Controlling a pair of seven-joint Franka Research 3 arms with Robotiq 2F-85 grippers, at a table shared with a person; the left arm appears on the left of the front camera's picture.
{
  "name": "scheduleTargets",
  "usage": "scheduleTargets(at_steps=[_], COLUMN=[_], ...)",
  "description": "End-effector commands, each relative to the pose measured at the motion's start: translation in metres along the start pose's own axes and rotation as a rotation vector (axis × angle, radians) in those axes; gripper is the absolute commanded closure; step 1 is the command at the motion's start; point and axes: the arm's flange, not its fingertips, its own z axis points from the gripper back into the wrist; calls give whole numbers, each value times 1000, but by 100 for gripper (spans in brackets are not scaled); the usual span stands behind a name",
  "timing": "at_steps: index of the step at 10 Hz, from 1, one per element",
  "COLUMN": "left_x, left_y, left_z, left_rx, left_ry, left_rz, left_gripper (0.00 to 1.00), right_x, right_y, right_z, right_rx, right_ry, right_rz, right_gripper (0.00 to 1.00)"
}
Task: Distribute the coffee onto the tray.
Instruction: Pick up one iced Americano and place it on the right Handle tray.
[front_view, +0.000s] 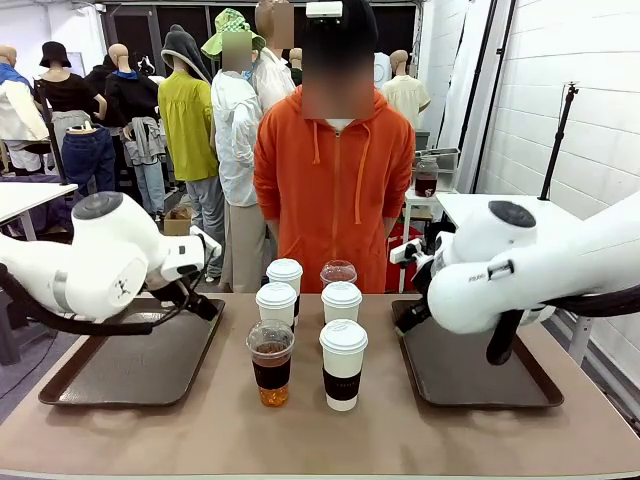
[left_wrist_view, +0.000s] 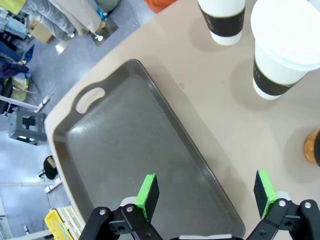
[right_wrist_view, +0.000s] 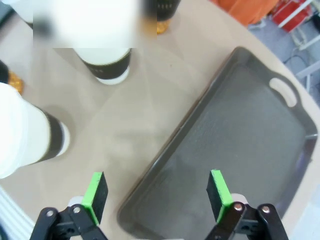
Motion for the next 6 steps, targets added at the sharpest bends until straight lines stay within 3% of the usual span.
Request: scheduleTargets(at_steps=[1, 6], left_x=[12, 31], left_y=[3, 16], left_z=[35, 101], left_rx=[25, 50], left_ry=[10, -35], left_rz=[-11, -4], left_gripper=[0, 0], right_x=[8, 33], right_y=[-15, -26], right_z=[42, 115], right_rx=[58, 17], right_ry=[-23, -108], right_rz=[32, 78], right_gripper=[0, 0])
